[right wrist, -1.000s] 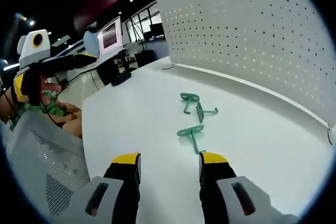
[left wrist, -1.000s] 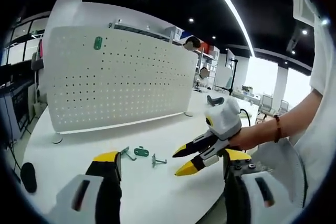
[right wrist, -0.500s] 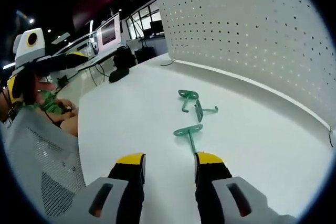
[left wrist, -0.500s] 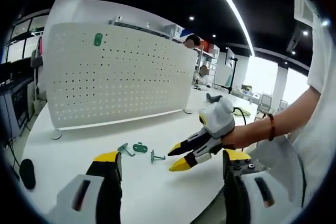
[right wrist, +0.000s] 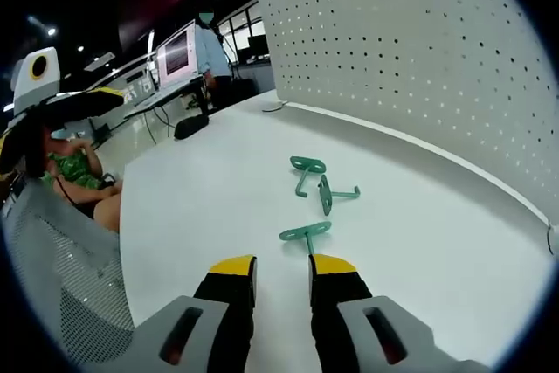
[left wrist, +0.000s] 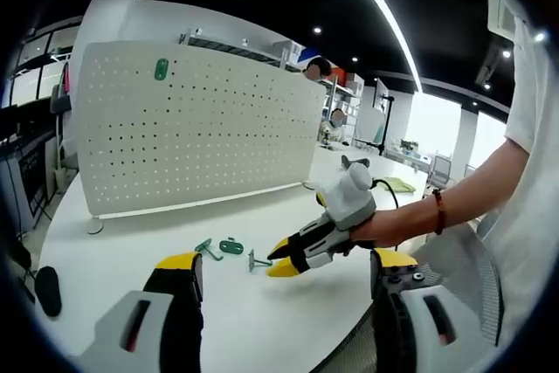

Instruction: Insert the hook assembly into the mounting plate slot until the hook locks in place.

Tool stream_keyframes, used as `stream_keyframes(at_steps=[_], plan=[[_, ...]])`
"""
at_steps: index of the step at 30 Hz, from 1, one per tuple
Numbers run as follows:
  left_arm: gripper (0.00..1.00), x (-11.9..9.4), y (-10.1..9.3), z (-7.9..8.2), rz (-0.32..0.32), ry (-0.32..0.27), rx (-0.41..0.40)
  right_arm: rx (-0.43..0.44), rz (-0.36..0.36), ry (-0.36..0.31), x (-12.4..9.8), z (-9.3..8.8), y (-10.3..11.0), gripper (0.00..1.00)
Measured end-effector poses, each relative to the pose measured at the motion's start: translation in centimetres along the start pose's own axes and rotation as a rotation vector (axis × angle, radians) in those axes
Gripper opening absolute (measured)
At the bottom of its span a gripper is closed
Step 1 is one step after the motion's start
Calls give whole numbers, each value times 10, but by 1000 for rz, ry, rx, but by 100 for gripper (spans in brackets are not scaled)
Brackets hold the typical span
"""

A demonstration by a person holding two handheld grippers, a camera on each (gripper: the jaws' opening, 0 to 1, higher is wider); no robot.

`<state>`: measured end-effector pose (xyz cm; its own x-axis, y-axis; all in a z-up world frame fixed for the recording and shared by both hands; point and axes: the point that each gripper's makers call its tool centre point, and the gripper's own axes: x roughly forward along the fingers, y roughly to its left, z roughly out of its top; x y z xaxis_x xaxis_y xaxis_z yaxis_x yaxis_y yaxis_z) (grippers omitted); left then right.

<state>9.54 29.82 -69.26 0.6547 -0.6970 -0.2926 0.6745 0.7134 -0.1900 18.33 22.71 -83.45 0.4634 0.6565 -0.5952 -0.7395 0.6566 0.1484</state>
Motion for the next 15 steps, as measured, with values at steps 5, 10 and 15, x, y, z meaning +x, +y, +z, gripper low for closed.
stream_keyframes(at_steps=[5, 10, 15], plan=[[81, 2, -1, -2, -2, 8, 3, -12, -3, 11, 6, 0, -4, 24], [81, 2, -1, 4, -5, -6, 2, -6, -4, 15, 9, 0, -6, 22], [81, 1, 2, 5, -2, -7, 5, -3, -11, 30, 12, -2, -8, 18]])
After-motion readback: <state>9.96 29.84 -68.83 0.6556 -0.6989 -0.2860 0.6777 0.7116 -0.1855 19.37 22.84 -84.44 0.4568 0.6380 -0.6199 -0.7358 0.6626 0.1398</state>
